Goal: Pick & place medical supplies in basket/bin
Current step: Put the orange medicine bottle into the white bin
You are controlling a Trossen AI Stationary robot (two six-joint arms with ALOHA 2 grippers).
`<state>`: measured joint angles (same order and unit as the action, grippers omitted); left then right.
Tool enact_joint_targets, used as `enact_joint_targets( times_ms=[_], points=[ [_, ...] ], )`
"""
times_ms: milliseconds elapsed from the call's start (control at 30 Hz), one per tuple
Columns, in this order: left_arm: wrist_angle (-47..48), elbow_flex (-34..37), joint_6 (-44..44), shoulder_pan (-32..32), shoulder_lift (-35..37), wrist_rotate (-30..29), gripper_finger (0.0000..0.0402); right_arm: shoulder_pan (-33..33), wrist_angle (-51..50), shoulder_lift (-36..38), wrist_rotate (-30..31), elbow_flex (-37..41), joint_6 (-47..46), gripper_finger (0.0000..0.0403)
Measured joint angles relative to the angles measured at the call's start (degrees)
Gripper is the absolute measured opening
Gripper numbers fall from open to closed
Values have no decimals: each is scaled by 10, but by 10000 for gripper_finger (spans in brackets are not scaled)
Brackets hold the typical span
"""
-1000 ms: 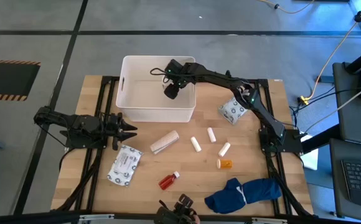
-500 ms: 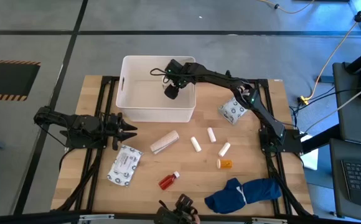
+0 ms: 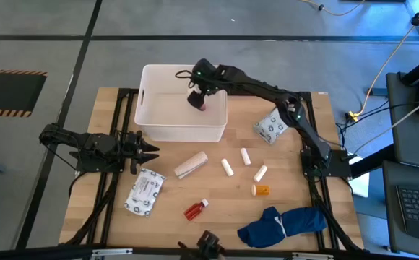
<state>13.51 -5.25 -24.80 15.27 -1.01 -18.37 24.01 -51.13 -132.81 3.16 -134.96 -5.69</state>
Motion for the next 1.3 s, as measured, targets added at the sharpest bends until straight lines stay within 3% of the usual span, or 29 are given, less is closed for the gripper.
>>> enact_joint_targets(
  times_ms=[233,367,500,667,900,1000,1300],
  points=[
    [-2,0,0,0,0,3,143,-57,-17,76,-85,2,-16,297],
    [-1,0,0,0,0,3,143,-123,-58,129,-90,1,-61,297],
    [0,0,0,0,0,4,143,-193,-157,185,-34,1,-189,294],
    [0,0,0,0,0,4,143,-279,-388,232,-1,1,-408,275],
    [3,0,0,0,0,1,143,-360,-393,272,-17,84,-574,251],
    [3,0,0,0,0,0,143,-382,-361,279,-17,150,-526,245],
    [4,0,23,0,0,29,164,-440,-387,285,-45,341,-329,242]
  ],
)
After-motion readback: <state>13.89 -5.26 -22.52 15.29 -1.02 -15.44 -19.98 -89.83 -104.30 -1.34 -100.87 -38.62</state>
